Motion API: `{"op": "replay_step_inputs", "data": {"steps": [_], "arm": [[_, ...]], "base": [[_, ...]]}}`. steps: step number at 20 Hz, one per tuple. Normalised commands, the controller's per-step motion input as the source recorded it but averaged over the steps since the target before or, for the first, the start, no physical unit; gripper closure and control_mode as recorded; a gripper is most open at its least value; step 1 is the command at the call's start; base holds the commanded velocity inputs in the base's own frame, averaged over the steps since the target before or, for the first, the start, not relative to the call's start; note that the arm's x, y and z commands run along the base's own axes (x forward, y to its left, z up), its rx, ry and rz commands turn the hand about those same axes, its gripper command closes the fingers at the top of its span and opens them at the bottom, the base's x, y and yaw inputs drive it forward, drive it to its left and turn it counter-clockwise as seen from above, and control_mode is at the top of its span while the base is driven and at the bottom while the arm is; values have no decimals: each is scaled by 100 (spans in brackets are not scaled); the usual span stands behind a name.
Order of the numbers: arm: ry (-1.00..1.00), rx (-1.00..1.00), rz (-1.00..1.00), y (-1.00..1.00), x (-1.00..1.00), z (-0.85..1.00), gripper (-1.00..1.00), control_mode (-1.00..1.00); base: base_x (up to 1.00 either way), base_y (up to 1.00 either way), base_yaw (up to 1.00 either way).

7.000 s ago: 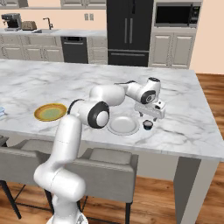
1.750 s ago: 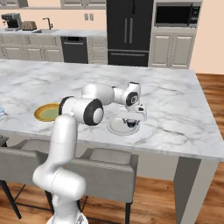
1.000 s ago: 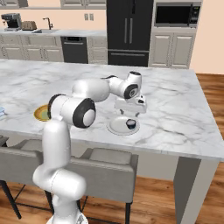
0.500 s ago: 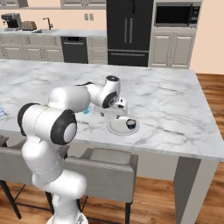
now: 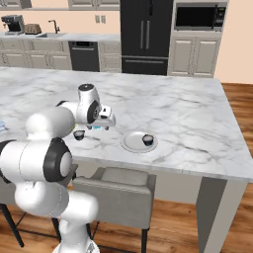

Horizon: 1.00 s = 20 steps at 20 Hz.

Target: Place two yogurt containers on each plate.

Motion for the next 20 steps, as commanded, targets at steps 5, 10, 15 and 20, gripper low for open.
{"op": "replay_step_inputs", "data": {"steps": [5,10,15,20], "arm": [[9,0,13,100,1,20,-100,-100],[8,2,27,100,15,-13,-100,-100],[0,1,4,72,53,-30,-100,-100],[0,0,-5,38,59,-47,-100,-100]], "base": [[0,0,0],[0,0,0],[0,0,0],[0,0,0]]}}
